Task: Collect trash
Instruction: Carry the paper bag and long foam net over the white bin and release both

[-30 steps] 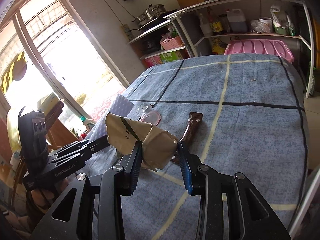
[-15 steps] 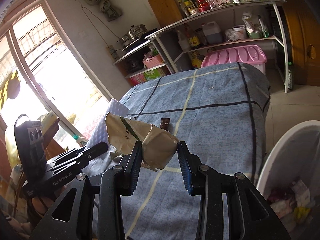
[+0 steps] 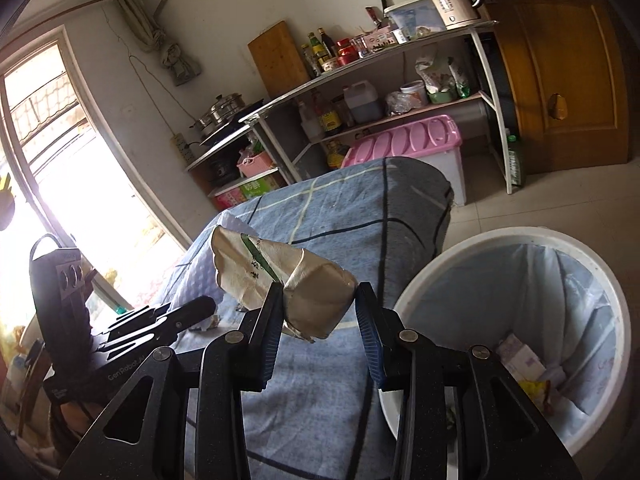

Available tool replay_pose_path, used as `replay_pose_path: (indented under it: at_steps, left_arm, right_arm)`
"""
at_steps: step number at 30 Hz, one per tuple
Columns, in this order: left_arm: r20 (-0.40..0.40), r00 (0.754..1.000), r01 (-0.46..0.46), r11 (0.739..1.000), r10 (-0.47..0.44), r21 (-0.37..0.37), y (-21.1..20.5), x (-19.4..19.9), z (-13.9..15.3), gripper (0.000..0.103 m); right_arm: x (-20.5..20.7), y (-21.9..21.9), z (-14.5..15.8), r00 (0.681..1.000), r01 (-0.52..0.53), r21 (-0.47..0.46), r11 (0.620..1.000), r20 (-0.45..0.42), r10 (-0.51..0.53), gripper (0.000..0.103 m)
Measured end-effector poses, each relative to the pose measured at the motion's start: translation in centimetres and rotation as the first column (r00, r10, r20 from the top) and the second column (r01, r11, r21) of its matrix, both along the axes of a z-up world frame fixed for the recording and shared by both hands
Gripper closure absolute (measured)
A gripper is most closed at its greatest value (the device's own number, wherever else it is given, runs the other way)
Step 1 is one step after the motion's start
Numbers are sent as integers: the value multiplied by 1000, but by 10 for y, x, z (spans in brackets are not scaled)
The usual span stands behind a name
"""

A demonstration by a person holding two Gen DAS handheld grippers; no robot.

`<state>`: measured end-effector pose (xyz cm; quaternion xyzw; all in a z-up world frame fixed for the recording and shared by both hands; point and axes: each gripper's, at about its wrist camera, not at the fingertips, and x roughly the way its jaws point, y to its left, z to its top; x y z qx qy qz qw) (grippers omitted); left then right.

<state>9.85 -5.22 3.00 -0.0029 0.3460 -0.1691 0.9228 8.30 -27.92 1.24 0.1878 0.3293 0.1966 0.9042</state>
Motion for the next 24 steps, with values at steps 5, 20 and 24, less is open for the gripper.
replay_pose_path:
  at_steps: [5,20,24]
  left_arm:
    - [-11,998,64,998,-64,1,-41,3,-5,80]
    - [-70,975,218,973,-213,75,-144,3,-36,80]
    - [-96,967,243,967,-235,78,-159,5,-46,80]
  right_arm:
    - [-13,-38,-4,996,83,-6,997,-16,-83,66]
    - [-36,-104,-26,955,273,-149,950,-76,-286,65]
    - [-33,-109,-33,943,292,-219,931,-95,-318,65]
